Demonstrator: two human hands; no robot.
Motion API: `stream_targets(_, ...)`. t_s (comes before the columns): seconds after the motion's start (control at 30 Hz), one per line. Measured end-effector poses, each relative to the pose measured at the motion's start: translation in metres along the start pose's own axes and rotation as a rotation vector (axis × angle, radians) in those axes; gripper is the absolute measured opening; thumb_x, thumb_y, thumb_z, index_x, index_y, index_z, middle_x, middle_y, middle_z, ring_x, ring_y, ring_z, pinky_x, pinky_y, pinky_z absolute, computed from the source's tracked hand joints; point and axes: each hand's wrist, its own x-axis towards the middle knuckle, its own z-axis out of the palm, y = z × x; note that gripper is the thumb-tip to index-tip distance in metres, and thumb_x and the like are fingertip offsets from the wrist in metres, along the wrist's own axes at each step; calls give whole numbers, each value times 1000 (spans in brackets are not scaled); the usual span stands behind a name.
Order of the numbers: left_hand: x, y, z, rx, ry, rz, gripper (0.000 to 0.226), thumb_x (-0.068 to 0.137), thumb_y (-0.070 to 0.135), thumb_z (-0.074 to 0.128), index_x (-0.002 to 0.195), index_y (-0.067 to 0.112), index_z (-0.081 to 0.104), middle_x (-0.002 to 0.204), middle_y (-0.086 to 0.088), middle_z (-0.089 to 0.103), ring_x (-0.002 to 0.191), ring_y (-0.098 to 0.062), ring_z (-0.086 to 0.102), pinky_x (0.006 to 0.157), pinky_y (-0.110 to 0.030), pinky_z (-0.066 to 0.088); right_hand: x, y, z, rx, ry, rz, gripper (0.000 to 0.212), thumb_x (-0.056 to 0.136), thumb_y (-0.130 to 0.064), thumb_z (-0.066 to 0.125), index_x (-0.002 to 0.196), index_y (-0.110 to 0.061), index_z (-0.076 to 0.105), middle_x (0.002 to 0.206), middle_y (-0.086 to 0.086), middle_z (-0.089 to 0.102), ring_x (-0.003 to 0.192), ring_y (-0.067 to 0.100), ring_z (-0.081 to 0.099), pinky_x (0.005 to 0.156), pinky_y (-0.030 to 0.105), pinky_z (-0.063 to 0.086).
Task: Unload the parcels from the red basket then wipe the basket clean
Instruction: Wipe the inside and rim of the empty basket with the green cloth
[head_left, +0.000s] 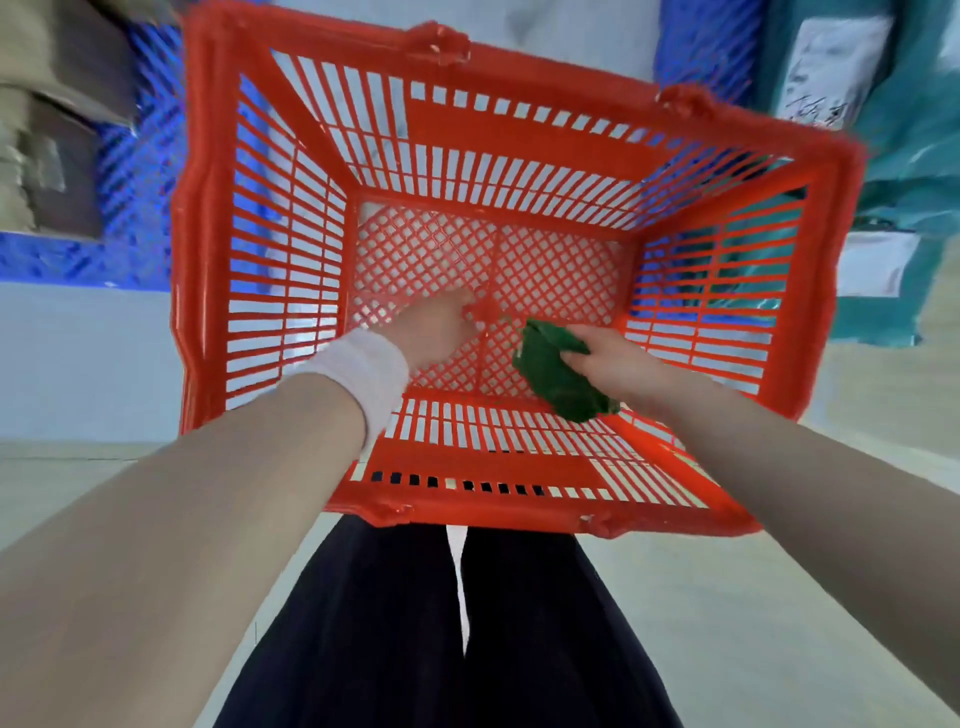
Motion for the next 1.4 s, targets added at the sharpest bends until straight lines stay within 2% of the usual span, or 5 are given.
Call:
stream_targets(0.27, -87, 55, -16, -725, 190, -143, 43, 94, 36, 43, 133, 17, 43, 138, -4, 48, 124, -22, 47, 103, -38, 41, -87, -11, -16, 911, 149, -90, 31, 97, -5, 40, 125, -12, 52, 97, 0, 70, 86, 15, 68, 88, 36, 54)
stream_targets(0.67, -135, 120, -12, -1511, -70, -94, 76, 73, 70, 37, 121, 14, 55, 92, -4, 59, 81, -15, 52, 78, -31, 41, -185, -61, -15, 1233, 103, -390, 29, 97, -7, 37, 117, -16, 56, 106, 9, 67, 89, 23, 67, 78, 39, 56)
stream_targets(0.97, -156, 132, -20, -1486, -68, 124, 35, 91, 18, 52, 125, 10, 51, 113, -9, 65, 102, -22, 64, 86, -36, 55, -189, -60, -8, 734, 777, -363, 24, 89, -9, 57, 107, -23, 53, 99, -4, 61, 92, 9, 59, 85, 25, 50)
stream_targets(1.17, -158, 128, -33, -1352, 106, 139, 39, 90, 6, 52, 128, 8, 45, 96, -2, 66, 78, -13, 68, 67, -28, 59, -173, -55, 10, 796, 616, -113, 109, 51, -77, 62, 143, -31, 27, 148, 4, 35, 135, 19, 36, 111, 44, 33)
stream_targets(1.4, -171, 135, -40, -1116, 59, 174, 41, 97, 44, 24, 119, 22, 52, 120, -8, 62, 108, -22, 61, 94, -41, 50, -165, -72, 27, 1072, 457, -229, 67, 74, -53, 64, 131, -21, 49, 124, 6, 61, 110, 21, 61, 96, 46, 50)
